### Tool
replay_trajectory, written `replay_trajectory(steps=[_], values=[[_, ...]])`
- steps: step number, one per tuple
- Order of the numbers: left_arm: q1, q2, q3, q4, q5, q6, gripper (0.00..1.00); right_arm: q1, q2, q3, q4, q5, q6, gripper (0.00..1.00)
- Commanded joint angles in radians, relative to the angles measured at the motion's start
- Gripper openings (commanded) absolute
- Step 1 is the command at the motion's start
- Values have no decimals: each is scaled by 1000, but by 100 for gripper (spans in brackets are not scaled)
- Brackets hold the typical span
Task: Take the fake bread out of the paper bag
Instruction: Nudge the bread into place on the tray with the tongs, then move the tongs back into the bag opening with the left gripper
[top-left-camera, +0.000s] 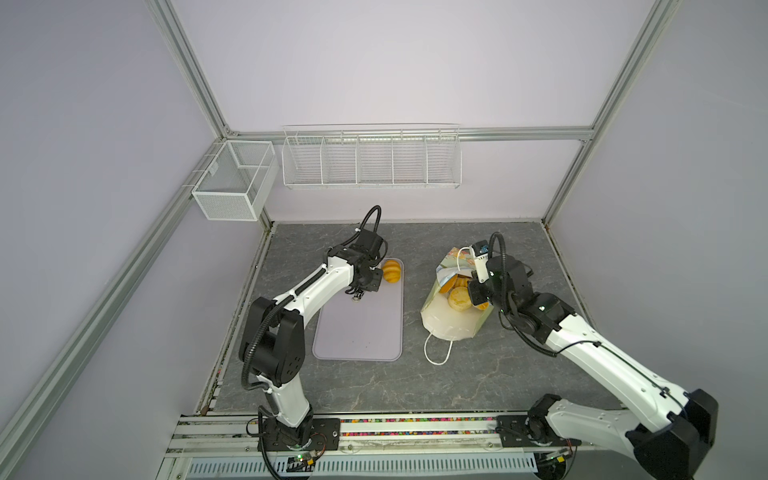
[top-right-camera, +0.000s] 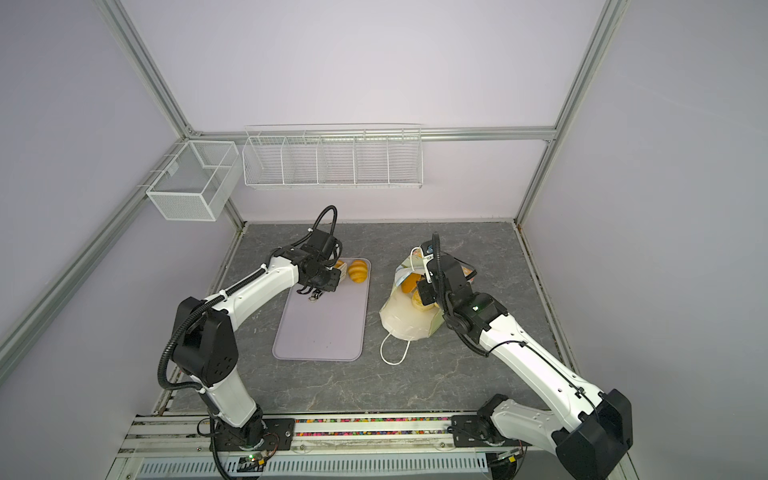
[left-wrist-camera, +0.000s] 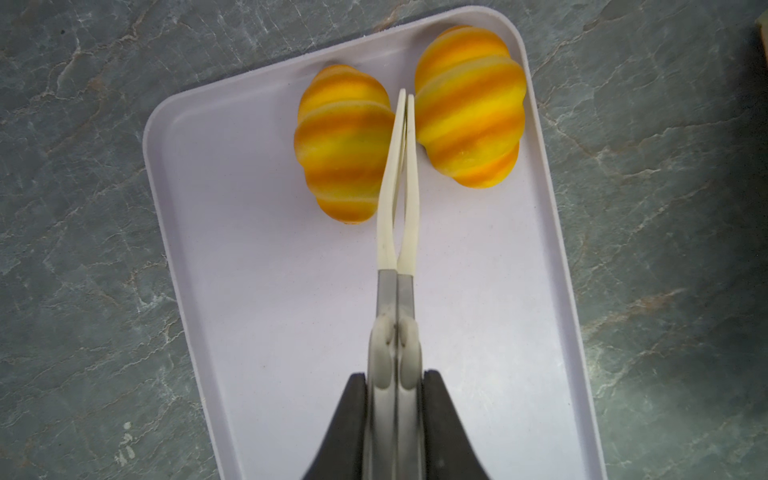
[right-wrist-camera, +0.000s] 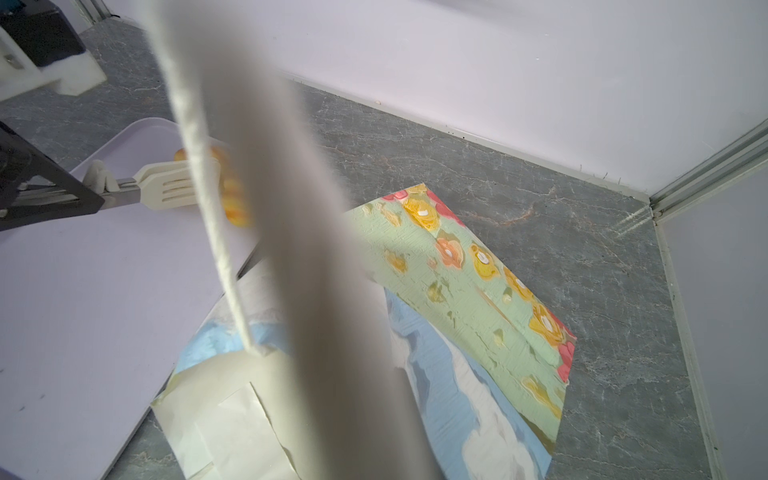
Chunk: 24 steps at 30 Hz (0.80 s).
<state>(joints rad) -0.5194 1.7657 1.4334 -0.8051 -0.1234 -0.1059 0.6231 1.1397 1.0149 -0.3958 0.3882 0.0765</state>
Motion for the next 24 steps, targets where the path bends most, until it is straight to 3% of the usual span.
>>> replay_trajectory(steps=[1, 10, 18, 24], values=[[4, -52, 1, 14, 26, -9, 0, -11, -9, -7, -38, 4, 19, 7], [-33, -286, -47, -50, 150, 27, 0, -11, -15, -6, -49, 1, -13, 7], [-280, -537, -89, -141, 114, -54, 0, -12, 4, 8, -48, -15, -19, 7], [-474, -606, -103, -188, 82, -170, 2, -13, 24, 28, -48, -18, -17, 7]])
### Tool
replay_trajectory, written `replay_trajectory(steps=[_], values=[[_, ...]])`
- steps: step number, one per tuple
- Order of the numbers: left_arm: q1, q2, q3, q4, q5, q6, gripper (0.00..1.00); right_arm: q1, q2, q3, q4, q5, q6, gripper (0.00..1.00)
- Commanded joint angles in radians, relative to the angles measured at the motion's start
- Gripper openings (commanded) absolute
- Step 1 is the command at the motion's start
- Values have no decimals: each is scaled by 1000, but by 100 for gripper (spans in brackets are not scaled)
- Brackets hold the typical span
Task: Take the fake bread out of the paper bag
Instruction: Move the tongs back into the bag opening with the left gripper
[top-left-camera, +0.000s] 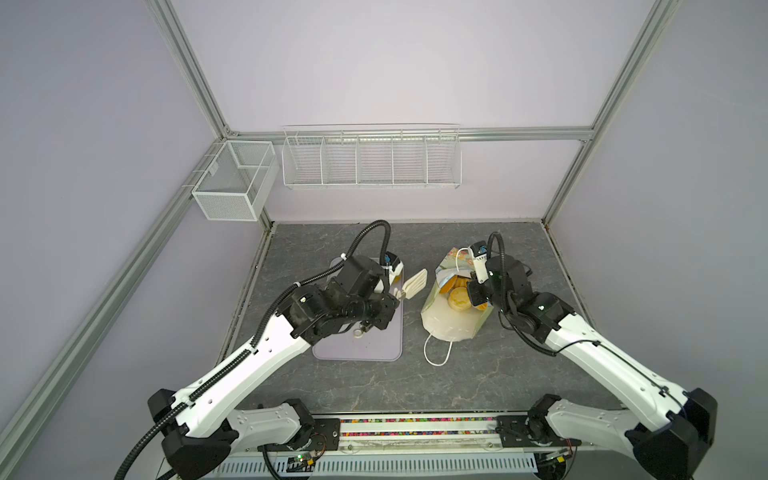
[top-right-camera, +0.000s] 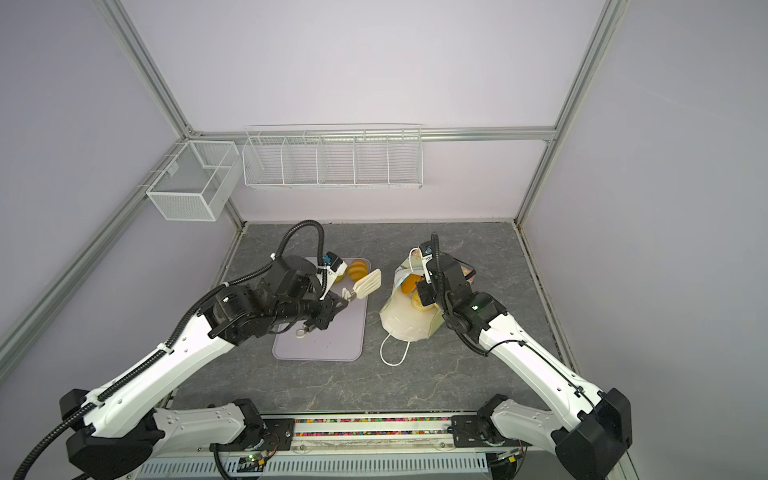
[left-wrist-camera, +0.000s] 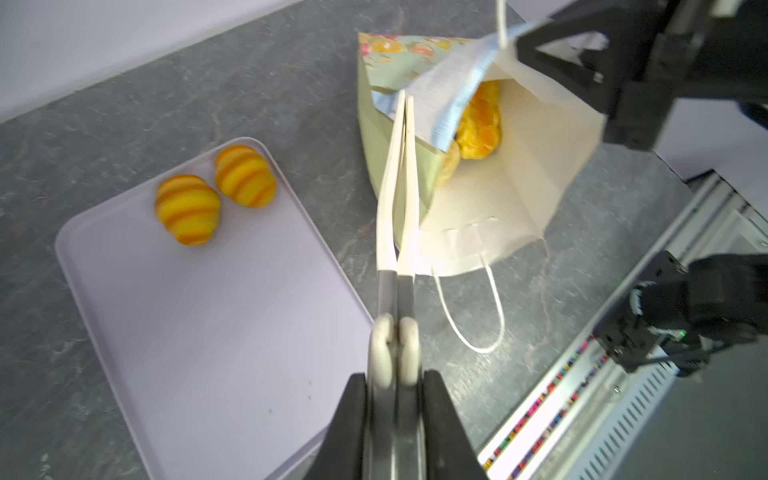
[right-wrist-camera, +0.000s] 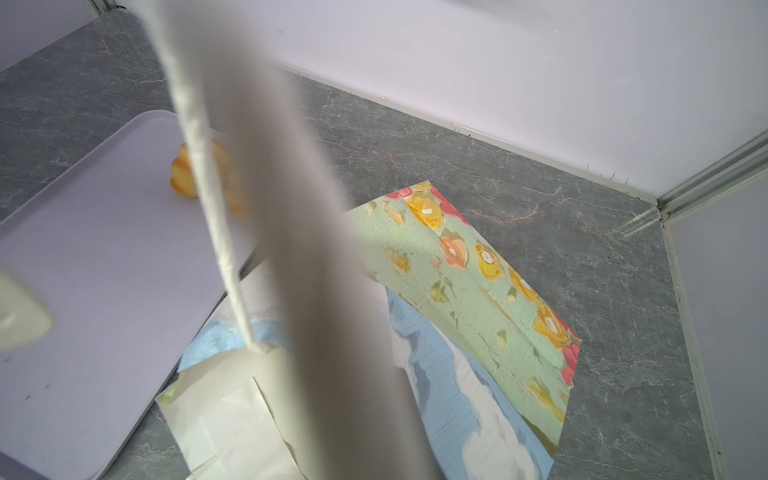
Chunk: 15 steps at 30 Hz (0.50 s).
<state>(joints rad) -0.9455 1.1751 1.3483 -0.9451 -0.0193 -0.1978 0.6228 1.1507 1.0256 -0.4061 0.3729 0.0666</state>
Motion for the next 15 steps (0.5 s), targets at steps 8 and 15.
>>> replay_trajectory(steps=[8, 15], values=[[-138, 11, -162, 245, 62, -310, 5, -12, -5, 23, -46, -12, 7, 7], [-138, 119, -248, 560, 60, -539, 7, -12, -34, 6, -58, -32, 27, 7]])
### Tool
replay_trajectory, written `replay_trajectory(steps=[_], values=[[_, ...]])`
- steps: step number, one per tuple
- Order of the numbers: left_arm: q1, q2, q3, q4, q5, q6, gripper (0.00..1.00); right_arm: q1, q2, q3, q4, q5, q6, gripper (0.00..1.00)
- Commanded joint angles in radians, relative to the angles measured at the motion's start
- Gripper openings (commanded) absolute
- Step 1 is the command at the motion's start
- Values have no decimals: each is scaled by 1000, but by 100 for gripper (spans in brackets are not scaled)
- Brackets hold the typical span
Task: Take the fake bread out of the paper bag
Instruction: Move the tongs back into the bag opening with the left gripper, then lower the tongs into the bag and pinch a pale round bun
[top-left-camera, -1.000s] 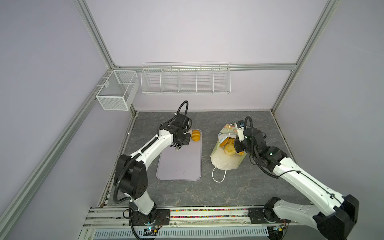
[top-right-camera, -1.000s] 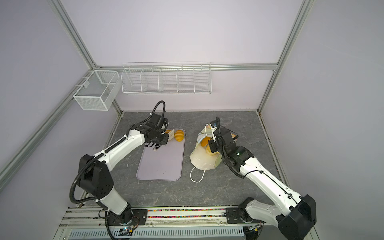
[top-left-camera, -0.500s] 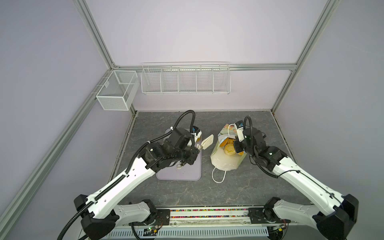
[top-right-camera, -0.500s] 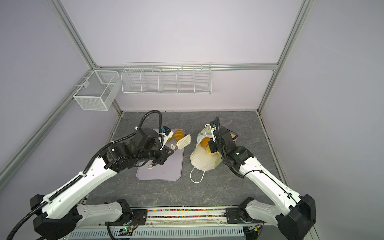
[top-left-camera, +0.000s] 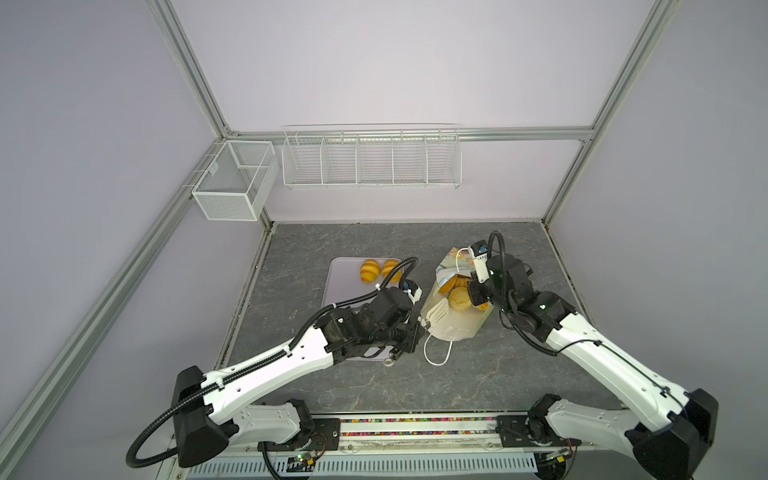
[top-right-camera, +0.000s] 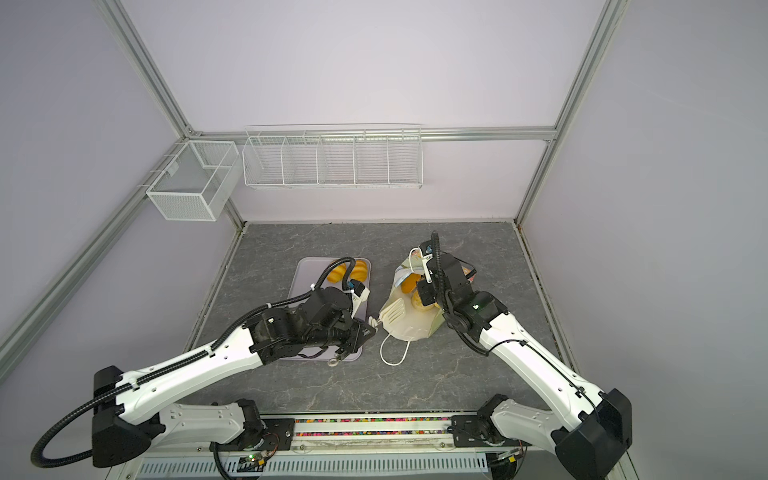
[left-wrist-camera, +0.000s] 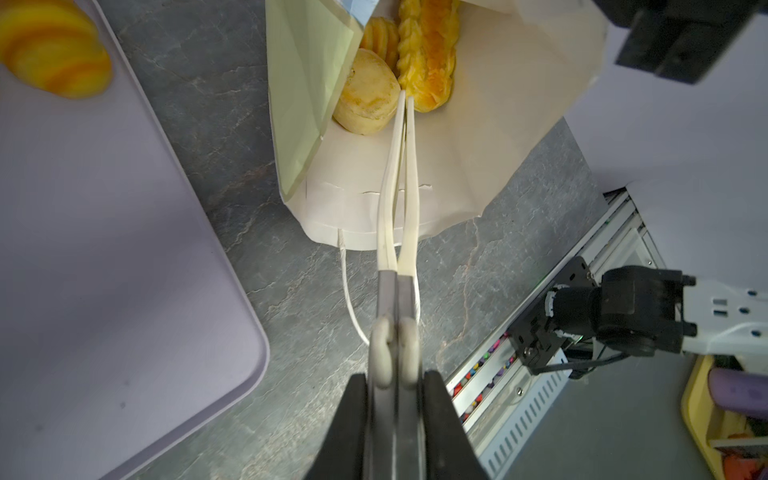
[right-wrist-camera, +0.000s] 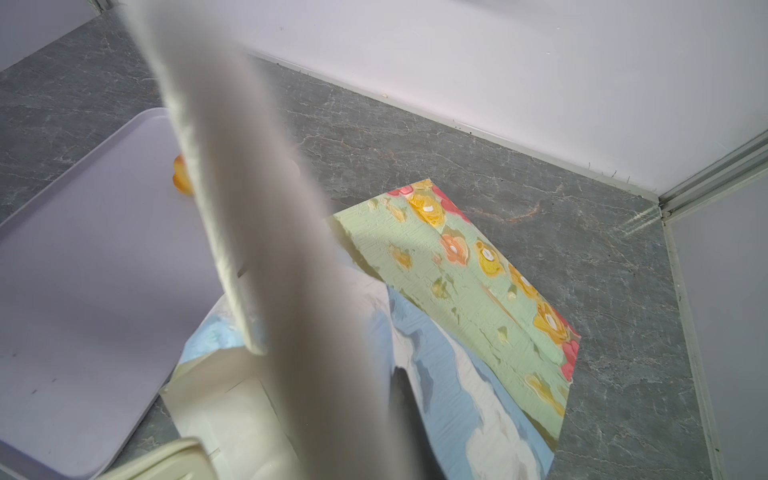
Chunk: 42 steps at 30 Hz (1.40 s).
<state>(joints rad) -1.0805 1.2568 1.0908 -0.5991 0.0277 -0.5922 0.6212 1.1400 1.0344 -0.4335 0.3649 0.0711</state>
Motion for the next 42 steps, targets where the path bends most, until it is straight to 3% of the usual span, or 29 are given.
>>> replay_trajectory(steps=[1, 14, 26, 42], values=[[-2, 62, 11, 239, 12, -169, 8, -8, -23, -4, -31, -29, 26, 7], [62, 247, -74, 523, 71, -454, 18, 17, 9, 16, -25, -55, 35, 7], [90, 254, -118, 550, 61, -538, 30, 32, 33, 13, -6, -46, 24, 7], [90, 220, -163, 529, 0, -576, 37, 31, 40, 10, 15, -46, 17, 7]])
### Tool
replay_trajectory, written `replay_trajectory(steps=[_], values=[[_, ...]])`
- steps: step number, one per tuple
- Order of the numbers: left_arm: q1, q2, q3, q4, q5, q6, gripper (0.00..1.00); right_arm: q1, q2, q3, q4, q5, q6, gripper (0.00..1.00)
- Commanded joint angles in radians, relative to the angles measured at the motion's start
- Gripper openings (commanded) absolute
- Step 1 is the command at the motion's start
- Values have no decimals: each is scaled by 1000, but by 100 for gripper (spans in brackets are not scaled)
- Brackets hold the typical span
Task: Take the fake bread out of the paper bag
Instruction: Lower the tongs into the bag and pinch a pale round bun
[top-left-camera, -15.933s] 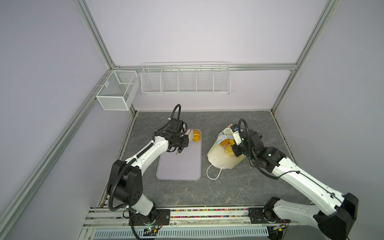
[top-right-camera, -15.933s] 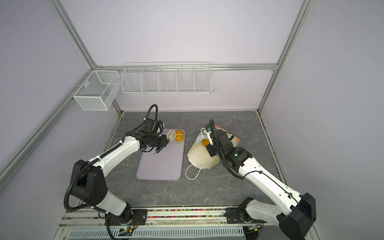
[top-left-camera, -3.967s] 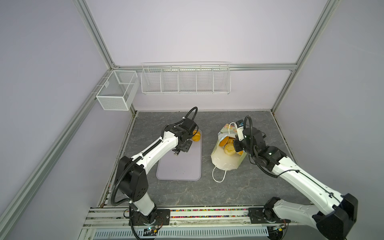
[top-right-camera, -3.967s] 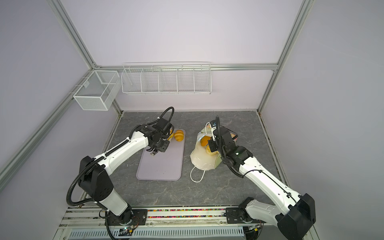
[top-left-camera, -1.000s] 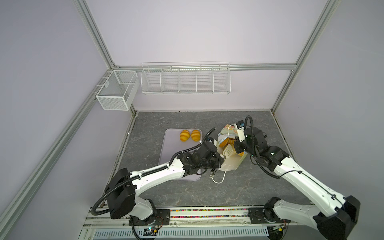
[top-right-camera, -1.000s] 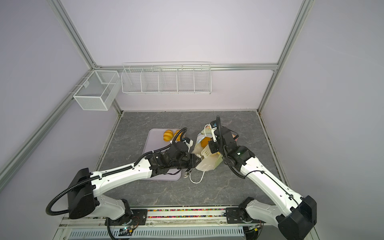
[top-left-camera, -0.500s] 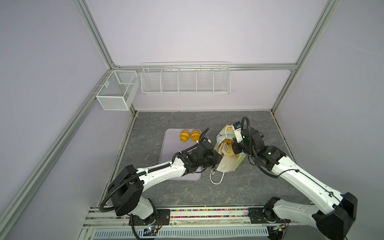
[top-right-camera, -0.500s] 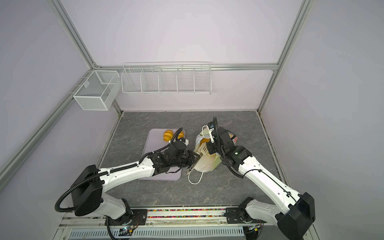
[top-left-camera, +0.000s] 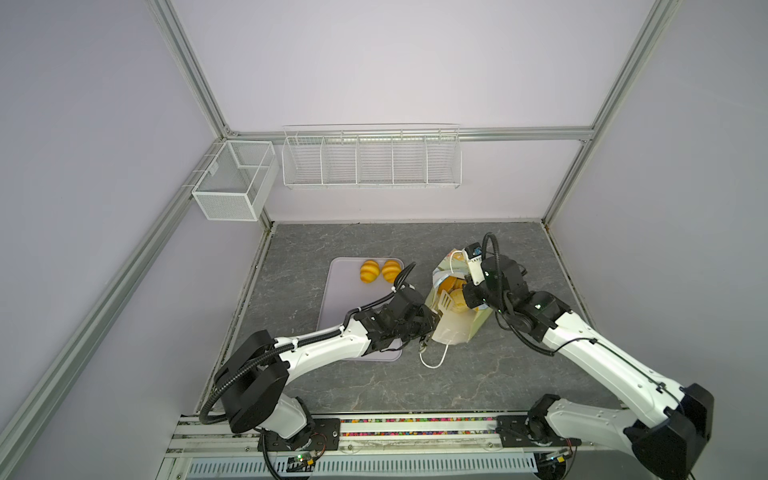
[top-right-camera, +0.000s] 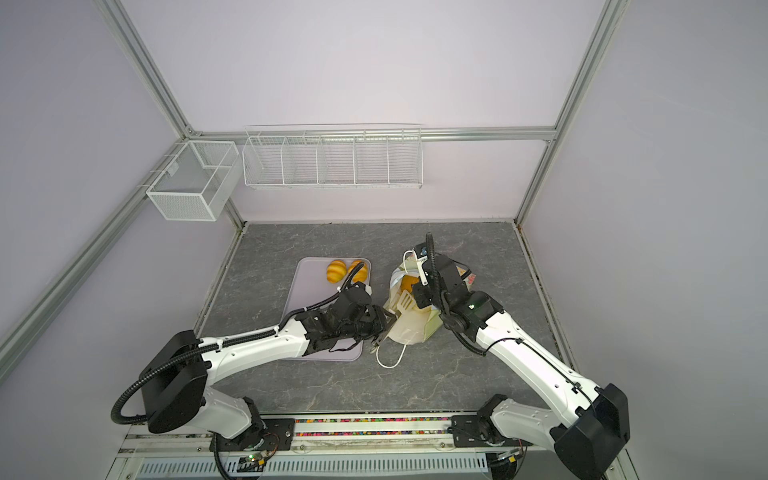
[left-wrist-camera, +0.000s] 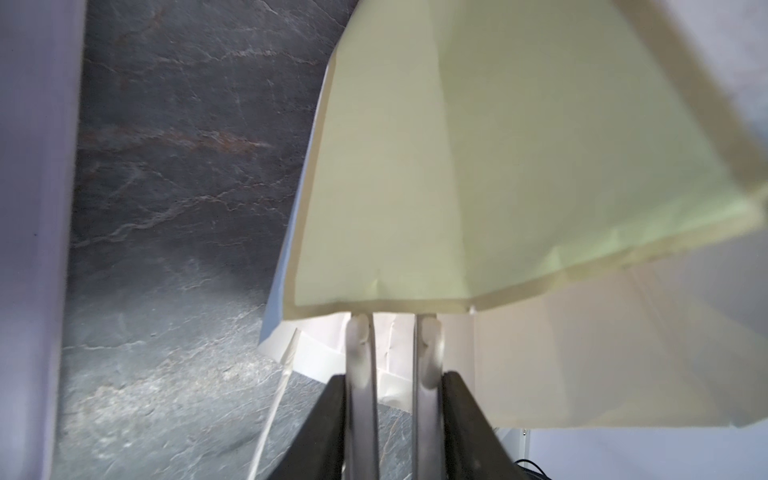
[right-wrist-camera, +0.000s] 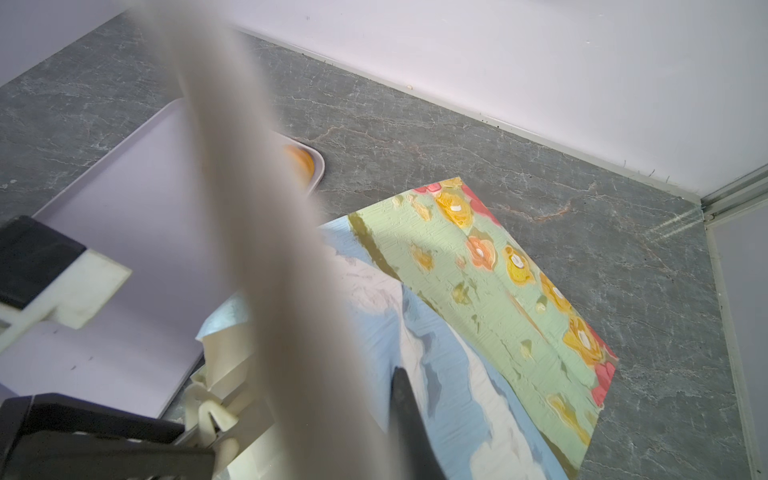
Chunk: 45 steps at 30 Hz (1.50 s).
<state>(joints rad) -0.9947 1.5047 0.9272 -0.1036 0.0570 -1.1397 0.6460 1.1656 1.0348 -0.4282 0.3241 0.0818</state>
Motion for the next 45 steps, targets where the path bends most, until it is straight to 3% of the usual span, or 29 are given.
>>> replay_trajectory(steps=[1, 11, 23, 39, 45], values=[[4, -27, -2, 44, -26, -33, 37, 6, 14, 11, 9, -7, 6, 7], [4, 29, -4, 148, 36, -72, 37, 8, 9, 24, 6, -11, 4, 7], [-1, 15, 27, 12, -29, -40, 37, 10, 3, 22, 6, -10, 1, 7], [-18, 104, 55, 162, 90, -66, 37, 10, 6, 25, 14, -15, 1, 7], [-16, 110, 53, 169, 98, -72, 29, 10, 6, 22, 13, -14, 1, 7]])
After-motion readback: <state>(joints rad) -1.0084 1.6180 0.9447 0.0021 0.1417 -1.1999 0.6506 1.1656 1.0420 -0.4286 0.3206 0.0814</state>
